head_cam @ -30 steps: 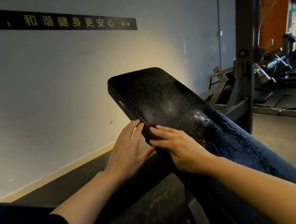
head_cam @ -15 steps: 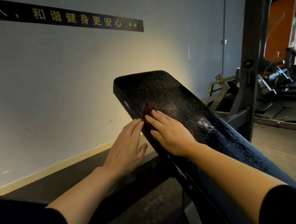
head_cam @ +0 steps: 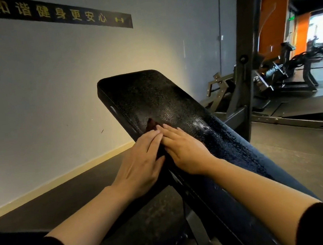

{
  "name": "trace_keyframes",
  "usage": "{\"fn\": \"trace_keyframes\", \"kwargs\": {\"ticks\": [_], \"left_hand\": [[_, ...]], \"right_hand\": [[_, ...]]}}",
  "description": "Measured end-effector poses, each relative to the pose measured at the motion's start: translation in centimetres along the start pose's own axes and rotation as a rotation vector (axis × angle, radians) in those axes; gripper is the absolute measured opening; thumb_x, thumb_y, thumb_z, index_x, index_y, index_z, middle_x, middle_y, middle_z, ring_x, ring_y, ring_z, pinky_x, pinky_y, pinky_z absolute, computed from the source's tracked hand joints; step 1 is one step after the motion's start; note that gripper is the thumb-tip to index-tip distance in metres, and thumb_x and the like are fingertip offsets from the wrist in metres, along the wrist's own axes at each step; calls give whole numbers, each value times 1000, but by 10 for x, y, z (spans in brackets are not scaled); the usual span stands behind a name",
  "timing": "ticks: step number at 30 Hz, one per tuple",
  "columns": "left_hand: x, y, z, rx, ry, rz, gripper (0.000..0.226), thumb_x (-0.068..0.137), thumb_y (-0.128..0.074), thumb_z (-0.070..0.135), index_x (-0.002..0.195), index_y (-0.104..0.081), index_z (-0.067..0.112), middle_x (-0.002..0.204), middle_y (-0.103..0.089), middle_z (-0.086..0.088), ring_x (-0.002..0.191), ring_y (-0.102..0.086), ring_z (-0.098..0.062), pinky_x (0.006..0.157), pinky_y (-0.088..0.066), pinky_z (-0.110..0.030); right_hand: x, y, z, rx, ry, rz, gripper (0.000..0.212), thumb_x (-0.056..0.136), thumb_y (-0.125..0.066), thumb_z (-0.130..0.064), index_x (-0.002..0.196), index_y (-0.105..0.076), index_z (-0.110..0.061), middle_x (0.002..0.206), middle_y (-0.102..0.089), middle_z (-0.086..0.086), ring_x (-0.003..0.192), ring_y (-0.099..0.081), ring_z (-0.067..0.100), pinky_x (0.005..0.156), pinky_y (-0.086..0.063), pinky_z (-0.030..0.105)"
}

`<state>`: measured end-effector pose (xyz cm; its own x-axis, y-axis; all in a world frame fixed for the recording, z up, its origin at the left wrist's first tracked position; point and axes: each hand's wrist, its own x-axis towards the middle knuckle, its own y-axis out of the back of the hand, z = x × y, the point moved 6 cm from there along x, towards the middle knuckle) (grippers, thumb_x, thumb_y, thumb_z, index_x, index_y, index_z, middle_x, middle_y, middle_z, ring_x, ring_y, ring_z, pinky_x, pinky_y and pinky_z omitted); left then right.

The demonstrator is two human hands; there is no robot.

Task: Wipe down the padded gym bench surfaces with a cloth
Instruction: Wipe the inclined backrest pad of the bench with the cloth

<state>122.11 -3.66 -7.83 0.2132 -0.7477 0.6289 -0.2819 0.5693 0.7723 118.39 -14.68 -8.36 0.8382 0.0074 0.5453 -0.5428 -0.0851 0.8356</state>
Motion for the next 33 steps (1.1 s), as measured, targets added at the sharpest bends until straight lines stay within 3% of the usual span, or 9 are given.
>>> {"fn": "trace_keyframes", "kwargs": {"ticks": [6,12,15,17,19,23,25,30,33], "left_hand": [[17,-13,29,66,-72,-27,51,92,-43,30,136,-47,3,137,-48,-11,127,-44,-24,115,-22,-30],[40,-13,44,30,-74,55,37,92,-41,23,119,-57,3,121,-59,-11,114,-52,-23,111,-25,-29],[48,-36,48,181,-120,-53,51,94,-35,36,128,-57,5,133,-56,-10,129,-47,-24,114,-17,-35],[50,-45,46,242,-121,-120,59,94,-29,45,133,-54,8,140,-52,-7,136,-40,-22,114,-13,-38],[50,-48,46,268,-123,-133,63,93,-28,49,135,-52,9,141,-50,-7,137,-37,-21,114,-13,-39],[48,-50,48,282,-140,-106,57,91,-34,47,126,-58,8,131,-57,-11,131,-46,-25,113,-19,-37],[48,-51,47,284,-150,-107,56,92,-33,48,128,-56,11,130,-55,-8,132,-43,-24,114,-18,-38],[49,-50,48,270,-134,-101,56,94,-29,50,130,-54,16,129,-53,-5,132,-41,-24,116,-16,-39],[47,-49,50,248,-130,-80,51,93,-33,46,124,-56,13,124,-54,-7,125,-46,-26,115,-23,-41]], "right_hand": [[20,6,58,-49,-308,20,50,103,-28,-26,152,-18,-26,161,-10,0,148,-2,18,118,-2,40],[-17,7,56,11,-73,31,53,100,-35,-20,151,-21,-26,159,-13,-5,147,-5,13,118,2,35],[-9,10,126,11,-330,22,50,102,-33,-23,150,-22,-28,160,-13,-2,148,-7,19,119,-3,48],[-7,9,146,54,-441,50,49,103,-32,-24,150,-23,-25,160,-14,3,148,-9,23,119,-10,48],[-10,6,131,71,-405,75,48,103,-32,-24,150,-24,-22,159,-15,4,147,-10,21,120,-10,42],[-36,6,88,131,-105,111,48,103,-35,-25,150,-25,-24,158,-16,-3,147,-9,12,115,2,18],[-37,9,112,95,-129,78,49,103,-35,-25,150,-24,-25,159,-16,-3,147,-8,12,114,3,19],[-21,13,154,88,-466,125,48,103,-32,-26,150,-24,-23,160,-14,1,147,-10,18,119,-3,32],[-25,8,100,86,-250,130,48,102,-36,-24,149,-27,-22,159,-16,-1,146,-12,17,118,-2,29]]}}
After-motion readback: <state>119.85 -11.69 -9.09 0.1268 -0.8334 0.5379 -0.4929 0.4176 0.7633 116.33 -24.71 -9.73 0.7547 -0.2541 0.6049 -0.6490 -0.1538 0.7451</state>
